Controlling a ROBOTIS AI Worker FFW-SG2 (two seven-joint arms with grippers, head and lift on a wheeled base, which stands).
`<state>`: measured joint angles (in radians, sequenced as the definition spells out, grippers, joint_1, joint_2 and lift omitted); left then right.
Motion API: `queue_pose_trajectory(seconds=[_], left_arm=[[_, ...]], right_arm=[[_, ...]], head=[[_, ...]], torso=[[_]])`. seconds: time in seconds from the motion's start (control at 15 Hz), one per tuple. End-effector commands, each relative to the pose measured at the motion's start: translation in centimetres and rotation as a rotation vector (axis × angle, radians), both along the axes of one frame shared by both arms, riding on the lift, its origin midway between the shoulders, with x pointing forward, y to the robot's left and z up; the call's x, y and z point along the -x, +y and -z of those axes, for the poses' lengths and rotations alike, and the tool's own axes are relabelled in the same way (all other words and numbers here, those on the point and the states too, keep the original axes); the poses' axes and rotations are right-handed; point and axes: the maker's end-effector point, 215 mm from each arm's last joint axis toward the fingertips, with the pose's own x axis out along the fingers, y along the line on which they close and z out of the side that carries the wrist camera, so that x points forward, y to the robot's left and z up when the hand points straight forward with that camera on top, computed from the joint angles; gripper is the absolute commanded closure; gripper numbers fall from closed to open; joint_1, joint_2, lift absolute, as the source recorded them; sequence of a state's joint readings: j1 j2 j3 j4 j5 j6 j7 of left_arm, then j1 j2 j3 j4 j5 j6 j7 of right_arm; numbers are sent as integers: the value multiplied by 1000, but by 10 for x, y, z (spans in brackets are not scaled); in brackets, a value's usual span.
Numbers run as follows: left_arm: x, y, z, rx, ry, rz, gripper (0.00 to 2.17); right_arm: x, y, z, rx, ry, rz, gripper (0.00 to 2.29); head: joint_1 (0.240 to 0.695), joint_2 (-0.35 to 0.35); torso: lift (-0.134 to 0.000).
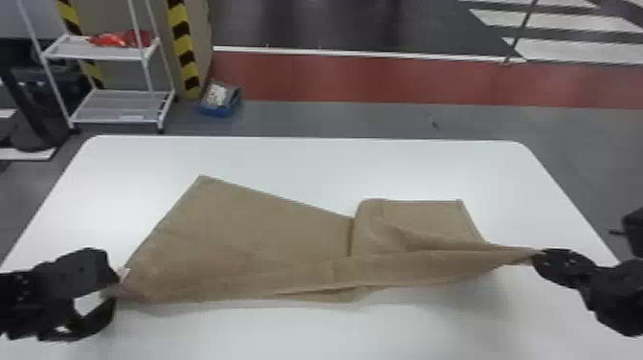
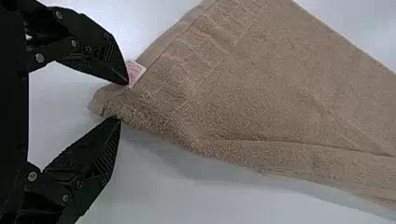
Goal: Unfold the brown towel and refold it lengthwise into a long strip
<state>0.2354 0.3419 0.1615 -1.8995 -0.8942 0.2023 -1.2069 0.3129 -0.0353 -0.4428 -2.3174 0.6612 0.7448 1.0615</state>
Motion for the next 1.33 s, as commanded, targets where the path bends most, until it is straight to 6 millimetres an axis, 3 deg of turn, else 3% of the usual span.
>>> queue_pose_trajectory(seconds=[0.0,0.13,0.47,0.73,0.93,1.0,1.27], left_arm=[[3,11,2,-13,15,-23,640],[9,15,2,-12,23,-26,691],[11,15,-22,0,-48,-10,1959],[-3,6,-82,85,-171,9,1973],[-37,-2,-127,132,-278,-8,1973],[-57,-2,-145,150,-321,-46,2145],[-142,-16,-183,259,-398,-198,2142]], right_arm=[[0,-1,2,-2,4,1,1413],[-2,2,2,-6,2,-3,1413],[-6,-3,-5,0,-16,3,1413],[-36,-6,-44,-5,-97,17,1413],[-73,6,-73,-24,-155,26,1413],[-89,11,-78,-38,-158,27,1413],[-164,19,-95,-88,-147,98,1416]], head=[[695,-81],[695,-72],[695,-53],[695,-66],[695,-72],[695,-70],[695,-50]], torso=[[-123],[-123],[-123],[-123],[-123],[-123],[-123]])
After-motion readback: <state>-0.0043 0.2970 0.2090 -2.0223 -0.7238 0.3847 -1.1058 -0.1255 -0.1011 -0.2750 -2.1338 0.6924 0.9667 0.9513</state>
